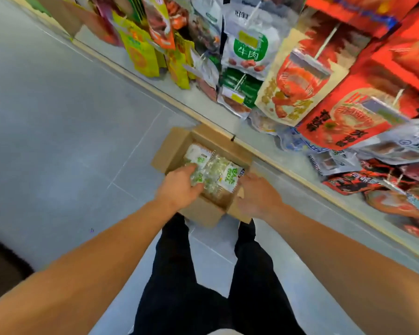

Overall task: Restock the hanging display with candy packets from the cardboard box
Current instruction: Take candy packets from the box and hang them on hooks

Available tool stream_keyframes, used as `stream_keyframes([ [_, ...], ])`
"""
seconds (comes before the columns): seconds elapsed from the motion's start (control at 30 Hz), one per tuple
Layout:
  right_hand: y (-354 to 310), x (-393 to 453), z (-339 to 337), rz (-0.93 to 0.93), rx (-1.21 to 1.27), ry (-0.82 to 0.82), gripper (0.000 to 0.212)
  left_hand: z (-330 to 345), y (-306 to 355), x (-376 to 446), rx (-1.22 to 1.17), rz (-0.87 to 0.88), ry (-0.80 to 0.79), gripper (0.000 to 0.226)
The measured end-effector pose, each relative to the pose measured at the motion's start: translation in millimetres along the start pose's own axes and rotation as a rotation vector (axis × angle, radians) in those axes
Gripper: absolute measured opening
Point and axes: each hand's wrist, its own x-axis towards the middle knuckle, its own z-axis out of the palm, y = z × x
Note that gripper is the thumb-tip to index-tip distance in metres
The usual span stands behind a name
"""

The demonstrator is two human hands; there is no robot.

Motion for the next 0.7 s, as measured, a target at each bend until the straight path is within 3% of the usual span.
stream_keyframes([
  [0.17,-24.9,37.3,25.3,0.207,0.175,0.005,0.045,-0.7,-39.5,64.0,0.075,0.08,-0.147,0.056],
  [0.43,-33.6,127.1,79.5,0.335,0.356,-0.006,0.045,32.8,-83.8,144.7,0.099,0.129,-0.263,0.056],
  [0.57,-18.3,187.0,124.0,0.347,0.43,-0.05,0.028,69.1,-119.3,191.3,0.091,0.102,-0.305,0.055],
  [0.7,4.3,255.9,179.2,0.333,0.472,-0.108,0.055,109.4,-159.1,242.0,0.033,0.033,-0.309,0.052],
])
